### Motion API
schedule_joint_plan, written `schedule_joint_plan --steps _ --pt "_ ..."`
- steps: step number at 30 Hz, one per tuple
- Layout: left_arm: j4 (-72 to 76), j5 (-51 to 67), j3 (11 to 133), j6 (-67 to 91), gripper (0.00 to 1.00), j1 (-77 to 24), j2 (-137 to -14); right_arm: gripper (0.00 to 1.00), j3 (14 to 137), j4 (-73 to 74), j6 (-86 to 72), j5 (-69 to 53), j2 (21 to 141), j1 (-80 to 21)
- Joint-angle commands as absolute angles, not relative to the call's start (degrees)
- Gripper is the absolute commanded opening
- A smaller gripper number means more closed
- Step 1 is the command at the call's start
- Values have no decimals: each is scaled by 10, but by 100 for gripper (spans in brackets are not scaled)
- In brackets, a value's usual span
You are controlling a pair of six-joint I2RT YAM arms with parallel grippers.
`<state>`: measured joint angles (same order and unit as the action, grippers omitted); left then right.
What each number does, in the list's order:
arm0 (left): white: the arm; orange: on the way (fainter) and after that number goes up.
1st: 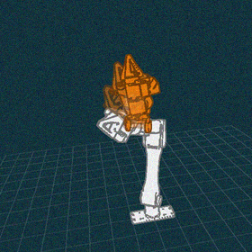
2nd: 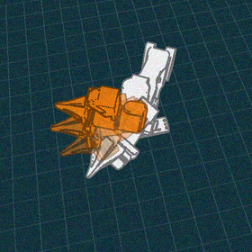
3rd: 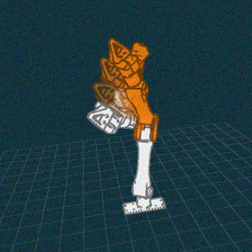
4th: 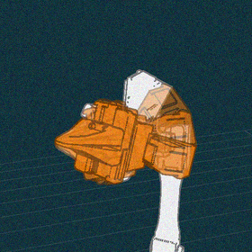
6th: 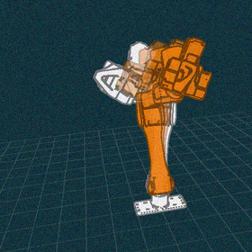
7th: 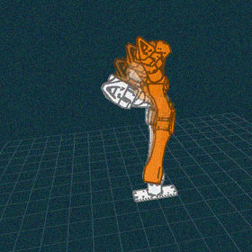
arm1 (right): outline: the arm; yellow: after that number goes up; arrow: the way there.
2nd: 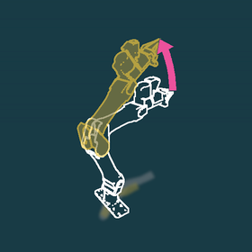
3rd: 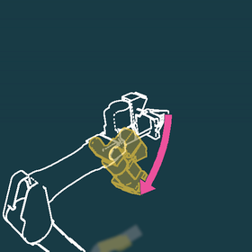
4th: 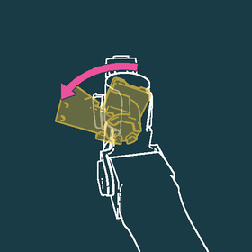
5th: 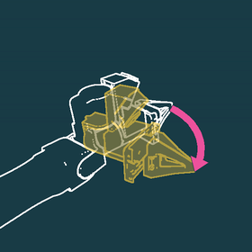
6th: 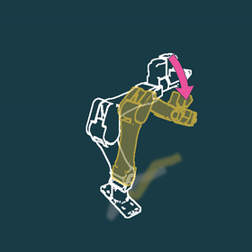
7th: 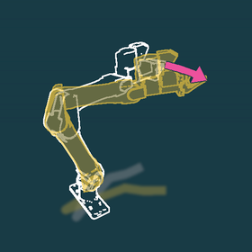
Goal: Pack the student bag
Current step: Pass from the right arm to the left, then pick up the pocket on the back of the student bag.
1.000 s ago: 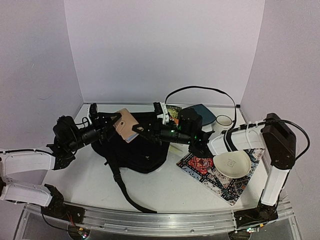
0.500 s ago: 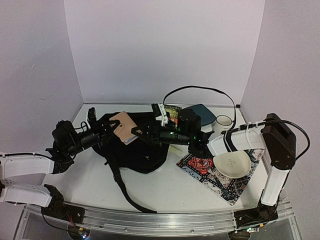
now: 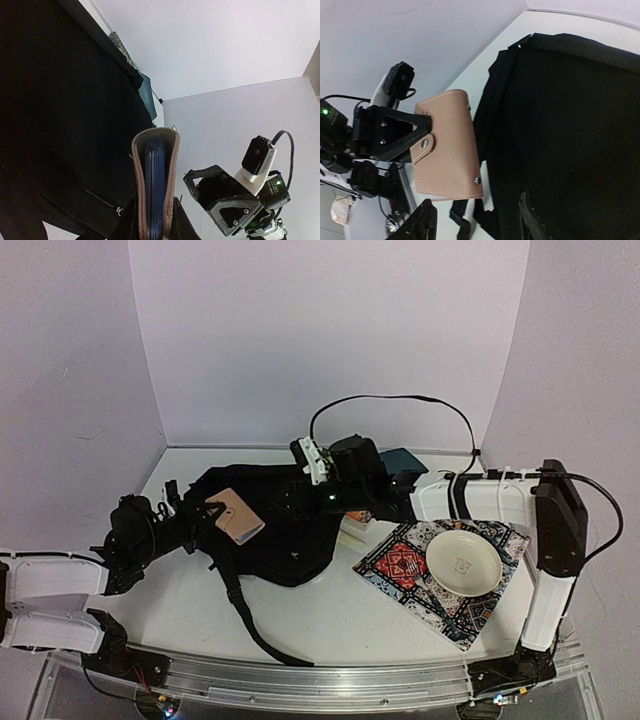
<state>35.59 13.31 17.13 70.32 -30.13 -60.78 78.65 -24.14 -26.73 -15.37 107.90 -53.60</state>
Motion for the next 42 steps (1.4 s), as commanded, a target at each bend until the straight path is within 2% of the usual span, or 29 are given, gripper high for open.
schedule_joint_plan --steps 1,15,28,37,40,42 --pt "352 125 170 696 0 -296 -622 58 866 -85 -121 -70 1125 -539" --pt "297 124 158 685 0 -294 -650 66 1012 101 8 83 1249 -580" --pt "271 130 132 692 0 -294 -659 66 1050 165 44 176 1305 -605" --pt "254 133 121 692 0 -294 -662 61 1060 181 62 270 1337 -619" --pt "252 135 120 692 0 -294 -663 55 1063 182 65 305 1348 -627" --pt "249 135 120 693 0 -294 -662 46 1064 181 65 323 1349 -631"
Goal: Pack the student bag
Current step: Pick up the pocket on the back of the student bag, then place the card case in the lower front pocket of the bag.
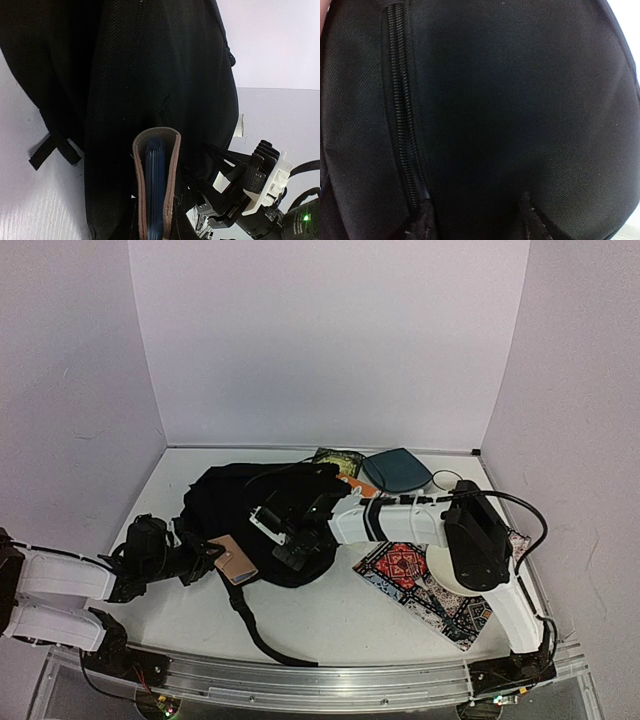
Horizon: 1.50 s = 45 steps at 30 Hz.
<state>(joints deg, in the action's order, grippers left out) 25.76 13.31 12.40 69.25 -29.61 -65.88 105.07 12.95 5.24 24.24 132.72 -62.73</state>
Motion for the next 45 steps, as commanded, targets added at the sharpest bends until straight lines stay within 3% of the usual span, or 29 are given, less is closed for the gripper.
schedule_joint_plan --steps 1,6,11,23,45 --pt "249 136 120 694 0 -294 -660 41 1063 179 64 328 1348 -632" --pt "246 140 123 697 0 -294 -646 18 1056 148 67 346 1332 -640" --pt "242 145 128 705 0 -294 -624 0 1047 117 66 334 1305 -641" --pt "235 164 171 730 0 -294 -562 0 1018 66 17 249 1238 -641" --pt "241 199 225 791 0 -307 -689 0 983 -43 -108 173 1197 -640"
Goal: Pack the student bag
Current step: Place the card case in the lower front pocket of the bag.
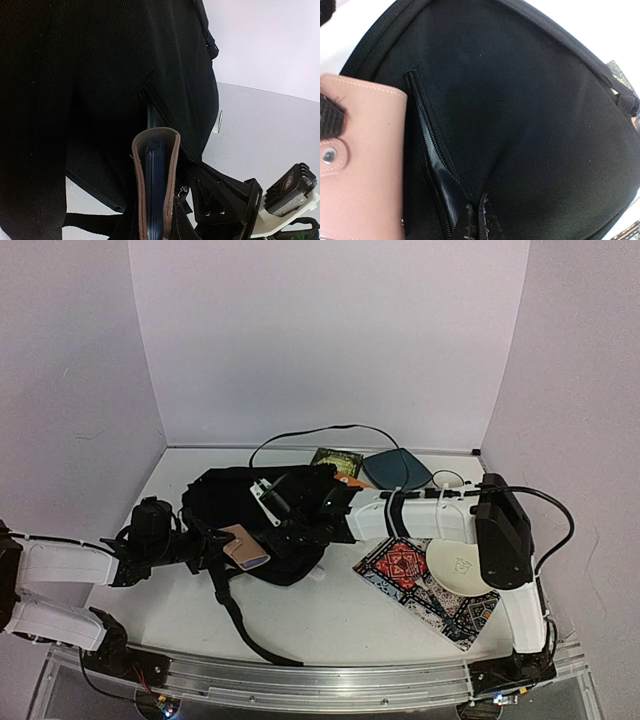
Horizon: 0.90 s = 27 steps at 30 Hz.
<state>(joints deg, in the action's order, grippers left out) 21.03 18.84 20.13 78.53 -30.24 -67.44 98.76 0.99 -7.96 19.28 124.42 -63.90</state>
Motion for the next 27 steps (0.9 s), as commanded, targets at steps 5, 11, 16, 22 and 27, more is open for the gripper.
schedule_joint_plan --steps 5,11,16,22,27 --pt "255 223 230 809 0 -308 -736 0 962 -73 -120 146 1180 -639" --pt "276 224 230 823 0 -308 -746 0 933 -104 -131 127 1162 -639" --pt "282 266 256 818 0 -310 -773 0 923 -122 -140 118 1157 -639" --pt "286 290 266 807 0 -317 -780 0 923 -132 -141 112 1157 -640" --pt "288 227 250 820 0 -316 -762 0 909 -139 -147 95 1151 -639"
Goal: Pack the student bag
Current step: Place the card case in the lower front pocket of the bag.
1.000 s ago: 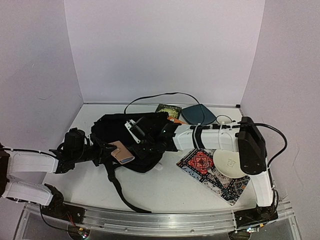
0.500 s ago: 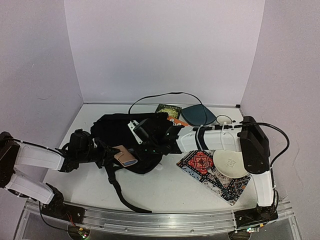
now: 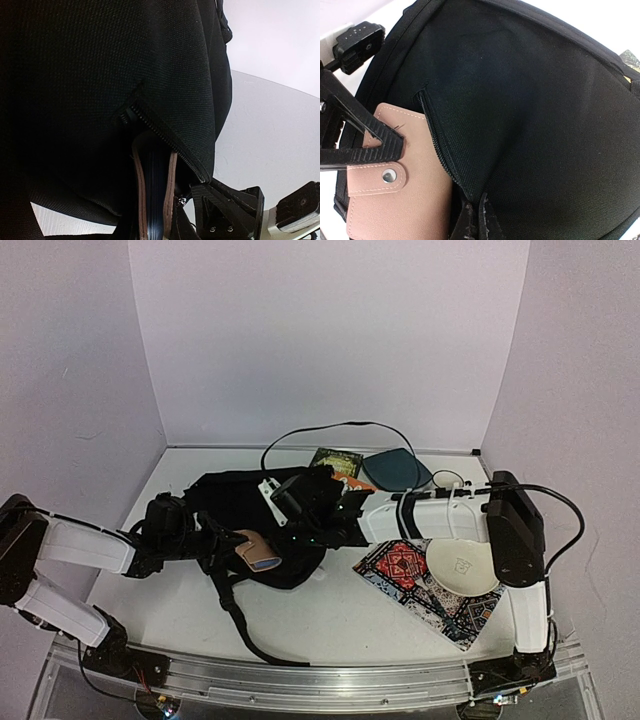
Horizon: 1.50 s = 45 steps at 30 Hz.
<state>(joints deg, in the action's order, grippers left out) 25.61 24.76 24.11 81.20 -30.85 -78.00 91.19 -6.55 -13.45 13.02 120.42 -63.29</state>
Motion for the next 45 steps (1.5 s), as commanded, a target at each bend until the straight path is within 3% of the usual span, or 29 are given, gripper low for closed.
schedule_joint_plan --steps 1,15,23,33,35,41,45 --pt "291 211 247 824 0 -316 -759 0 904 -142 -150 91 1148 -640" --pt "406 52 191 882 0 -315 -715 0 861 -169 -189 11 1133 -645" --pt "431 9 169 875 0 -316 -690 0 858 -185 -207 -26 1138 -648" --pt "441 6 202 852 0 -354 -762 0 884 -210 -219 -60 1155 -649" --pt "441 6 202 842 9 -353 -763 0 881 -210 -216 -50 1154 -649" --pt "414 16 199 810 47 -353 -745 0 875 -210 -217 -29 1152 -649" --pt "366 17 192 802 60 -352 -722 0 875 -210 -215 -23 1153 -649"
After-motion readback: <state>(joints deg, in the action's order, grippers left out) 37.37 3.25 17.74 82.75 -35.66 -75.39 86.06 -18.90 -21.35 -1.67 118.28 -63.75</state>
